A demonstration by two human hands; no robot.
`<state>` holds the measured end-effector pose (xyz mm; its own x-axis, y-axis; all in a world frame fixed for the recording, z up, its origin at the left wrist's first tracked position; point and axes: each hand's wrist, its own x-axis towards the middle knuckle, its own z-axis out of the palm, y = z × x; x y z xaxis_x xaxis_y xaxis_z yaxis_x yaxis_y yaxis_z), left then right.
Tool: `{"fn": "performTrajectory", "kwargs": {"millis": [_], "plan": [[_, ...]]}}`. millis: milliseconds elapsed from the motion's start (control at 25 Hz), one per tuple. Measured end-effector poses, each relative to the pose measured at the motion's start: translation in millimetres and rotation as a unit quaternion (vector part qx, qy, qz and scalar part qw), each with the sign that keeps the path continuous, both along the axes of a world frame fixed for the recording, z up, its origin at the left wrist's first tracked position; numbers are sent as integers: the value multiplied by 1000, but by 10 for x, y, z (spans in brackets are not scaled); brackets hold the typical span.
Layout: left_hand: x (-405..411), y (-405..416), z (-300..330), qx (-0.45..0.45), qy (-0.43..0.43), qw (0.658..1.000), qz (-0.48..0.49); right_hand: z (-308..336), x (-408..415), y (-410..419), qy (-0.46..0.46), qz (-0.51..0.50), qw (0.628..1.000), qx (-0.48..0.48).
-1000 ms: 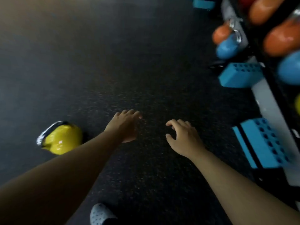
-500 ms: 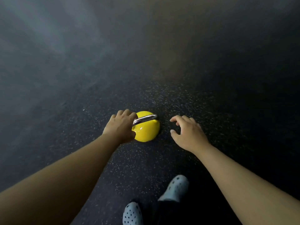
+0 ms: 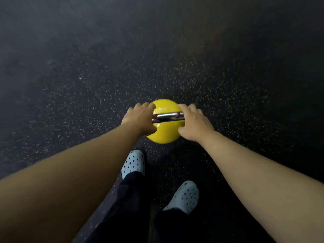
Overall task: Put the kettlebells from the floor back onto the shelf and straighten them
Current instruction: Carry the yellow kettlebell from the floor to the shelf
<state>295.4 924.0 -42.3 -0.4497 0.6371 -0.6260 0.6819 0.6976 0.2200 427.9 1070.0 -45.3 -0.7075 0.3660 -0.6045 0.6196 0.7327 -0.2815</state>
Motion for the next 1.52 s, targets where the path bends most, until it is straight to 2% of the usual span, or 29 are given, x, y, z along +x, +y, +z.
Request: {"fn": "performTrajectory", "kwargs": {"millis": [200,320,400,480,680,840,960,1120,1280,1520], "plan": [[-182,124,-434,15,-93,994,-46,-452,-174,130,75,-28,996,-37],[-92,140,-350,-4,-97,992,-78,-345,-111,149,35,25,998,-53],[22,287,-177,-26,-88,988,-127,-194,133,108,52,-38,994,-85],[204,594,87,-31,-74,972,-222,45,518,76,63,-141,983,-103],[1248,1411,879,-15,-49,889,-454,750,1819,-2,106,-388,914,-61],[2383,1773,1355,-2,-55,825,-562,1296,2911,-89,104,-486,868,-11],[3403,2054,1716,24,-62,777,-625,1676,3860,-97,105,-565,818,11],[4817,2303,2153,44,-55,713,-698,2105,5128,-168,129,-613,778,49],[6406,2313,2591,78,-34,631,-771,2497,6445,-476,122,-683,710,121],[8400,2164,2936,139,-75,532,-832,2847,8133,-986,94,-760,615,188]]}}
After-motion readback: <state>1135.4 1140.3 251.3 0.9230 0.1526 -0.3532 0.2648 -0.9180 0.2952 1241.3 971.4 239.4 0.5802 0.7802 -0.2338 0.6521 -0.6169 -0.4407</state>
